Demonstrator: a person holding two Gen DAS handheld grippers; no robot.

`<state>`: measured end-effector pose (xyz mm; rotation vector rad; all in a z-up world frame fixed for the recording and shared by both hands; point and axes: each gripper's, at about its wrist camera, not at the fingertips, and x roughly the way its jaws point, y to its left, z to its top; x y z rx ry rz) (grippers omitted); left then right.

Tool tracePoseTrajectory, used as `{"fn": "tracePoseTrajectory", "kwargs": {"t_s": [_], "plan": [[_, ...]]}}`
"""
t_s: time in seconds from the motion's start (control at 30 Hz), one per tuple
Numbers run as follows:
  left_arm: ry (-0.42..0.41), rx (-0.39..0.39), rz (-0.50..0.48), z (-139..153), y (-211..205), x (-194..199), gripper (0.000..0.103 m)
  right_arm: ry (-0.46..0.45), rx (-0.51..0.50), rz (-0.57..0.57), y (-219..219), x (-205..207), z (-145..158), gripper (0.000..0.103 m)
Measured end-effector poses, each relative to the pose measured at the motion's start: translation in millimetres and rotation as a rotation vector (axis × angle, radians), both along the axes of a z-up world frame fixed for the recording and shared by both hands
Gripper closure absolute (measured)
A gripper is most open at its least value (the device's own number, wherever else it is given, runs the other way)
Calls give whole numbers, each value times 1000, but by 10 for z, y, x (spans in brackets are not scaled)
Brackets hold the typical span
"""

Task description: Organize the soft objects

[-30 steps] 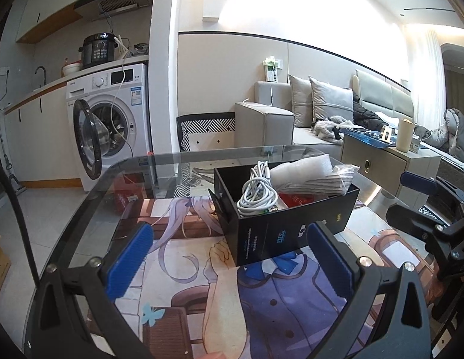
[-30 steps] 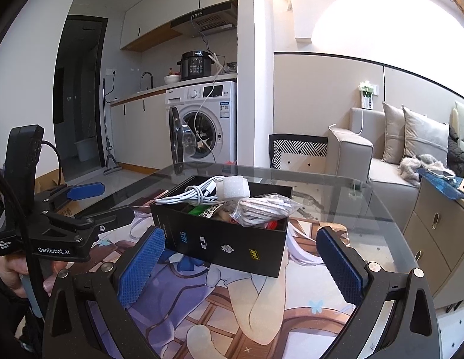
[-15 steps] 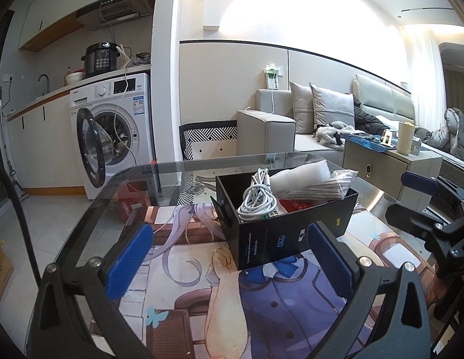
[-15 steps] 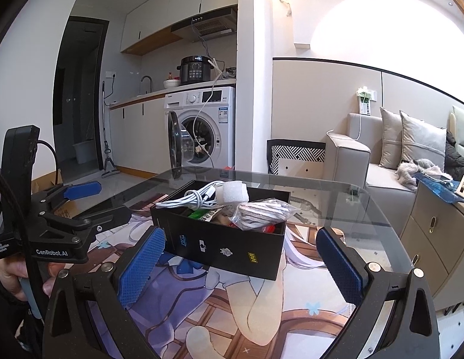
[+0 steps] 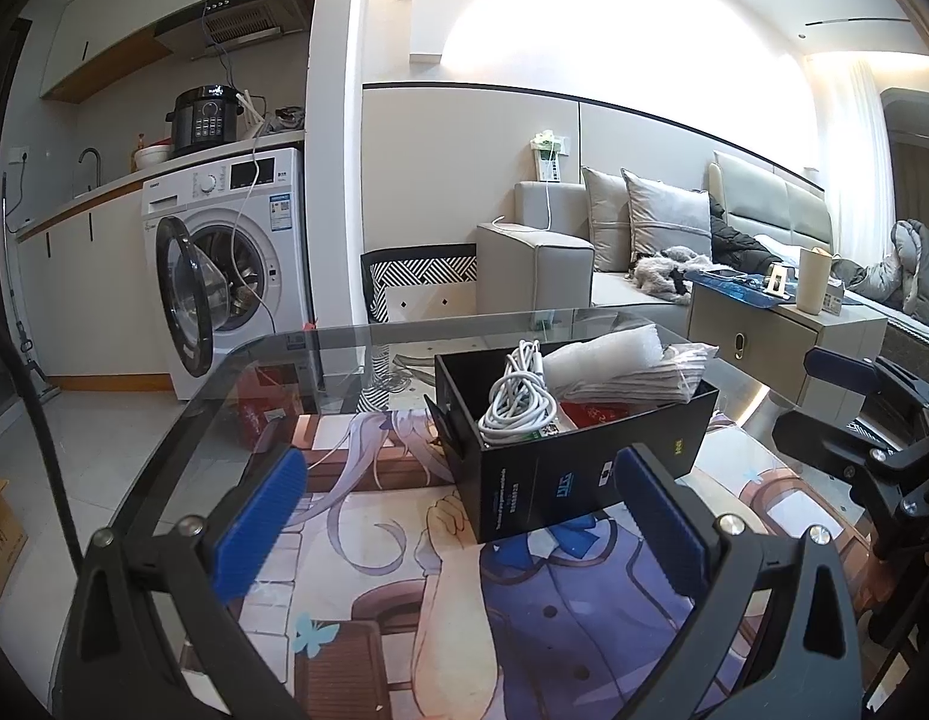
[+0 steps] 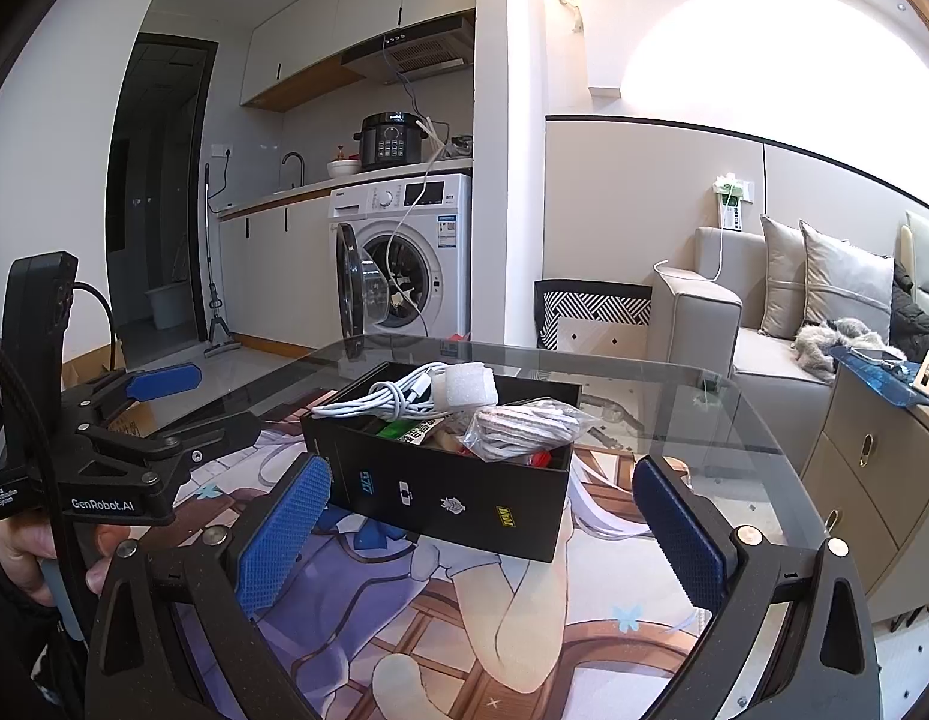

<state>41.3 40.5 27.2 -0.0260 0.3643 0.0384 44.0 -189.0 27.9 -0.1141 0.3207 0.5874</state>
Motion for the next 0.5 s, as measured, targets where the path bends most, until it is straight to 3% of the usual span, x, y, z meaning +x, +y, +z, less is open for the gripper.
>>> {"fn": "tracePoseTrajectory", "kwargs": {"t_s": [0.5], "plan": [[33,3,11,-24,3,56,0,-4,4,0,-5,-12,4,0]]}}
